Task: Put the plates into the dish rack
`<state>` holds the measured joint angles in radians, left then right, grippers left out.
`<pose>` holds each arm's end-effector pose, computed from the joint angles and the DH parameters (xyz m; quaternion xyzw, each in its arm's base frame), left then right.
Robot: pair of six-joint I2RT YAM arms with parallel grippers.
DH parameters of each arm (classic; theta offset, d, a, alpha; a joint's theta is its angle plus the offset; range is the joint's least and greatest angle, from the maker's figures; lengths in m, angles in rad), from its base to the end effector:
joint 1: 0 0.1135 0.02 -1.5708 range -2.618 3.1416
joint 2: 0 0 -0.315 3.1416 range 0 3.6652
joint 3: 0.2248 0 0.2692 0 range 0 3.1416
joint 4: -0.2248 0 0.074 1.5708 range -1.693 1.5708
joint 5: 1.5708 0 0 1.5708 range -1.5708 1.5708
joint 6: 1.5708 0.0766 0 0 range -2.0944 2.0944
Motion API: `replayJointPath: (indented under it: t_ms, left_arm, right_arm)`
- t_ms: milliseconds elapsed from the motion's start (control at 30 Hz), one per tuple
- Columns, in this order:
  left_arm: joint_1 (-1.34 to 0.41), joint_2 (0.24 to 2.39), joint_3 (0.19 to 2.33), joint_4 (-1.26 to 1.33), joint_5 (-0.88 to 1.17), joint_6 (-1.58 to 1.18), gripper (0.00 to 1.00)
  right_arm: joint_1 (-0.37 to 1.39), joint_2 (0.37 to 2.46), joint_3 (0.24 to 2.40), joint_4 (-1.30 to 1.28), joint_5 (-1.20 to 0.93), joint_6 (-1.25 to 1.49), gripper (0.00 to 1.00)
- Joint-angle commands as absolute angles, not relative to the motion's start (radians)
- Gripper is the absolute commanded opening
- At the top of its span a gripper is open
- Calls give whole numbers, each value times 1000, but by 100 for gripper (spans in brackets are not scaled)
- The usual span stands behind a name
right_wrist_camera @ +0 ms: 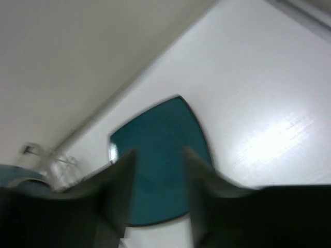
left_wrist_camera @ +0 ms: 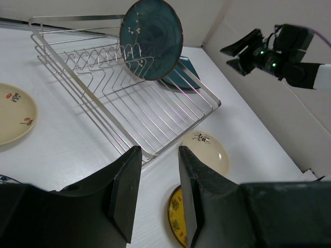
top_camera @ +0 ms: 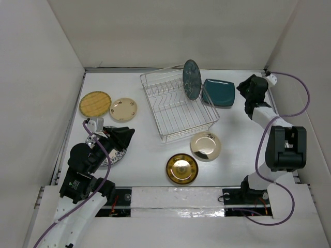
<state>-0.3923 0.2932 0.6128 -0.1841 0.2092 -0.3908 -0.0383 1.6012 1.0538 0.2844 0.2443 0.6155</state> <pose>0.0829 -0.0515 0.3641 0.0792 0.6540 -0.3494 0.6663 0.4271 -0.0349 0.3044 0.3232 0.7223 0.0791 0.6063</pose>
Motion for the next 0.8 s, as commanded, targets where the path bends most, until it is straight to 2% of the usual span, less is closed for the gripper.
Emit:
replayJointPath:
  t_ms: [0, 67, 133, 333, 533, 567, 767]
  left_arm:
    - [-390, 301, 607, -140, 218, -387, 31]
    - [-390, 301, 607, -140, 216, -387, 32]
    - [-390, 301, 607, -138, 218, -387, 31]
    - [-390, 302, 607, -140, 219, -387, 31]
    - [-390, 311, 609, -140, 218, -387, 31]
    - [-390, 313, 609, -140, 218, -387, 31]
    - [-390, 325, 611, -138, 219, -382, 31]
  right_arm:
    - [-61, 1660, 1000, 373, 146, 790, 65]
    - [-110, 1695, 963, 432, 45, 852, 74]
    - [-135, 1750, 945, 477, -53, 891, 74]
    - [-156, 1838, 919, 523, -107, 1003, 71]
    - [-166, 1994, 956, 598, -218, 1097, 60]
    - [-166, 2009, 960, 618, -224, 1112, 50]
    - [-184, 2065, 1017, 601, -275, 1132, 45]
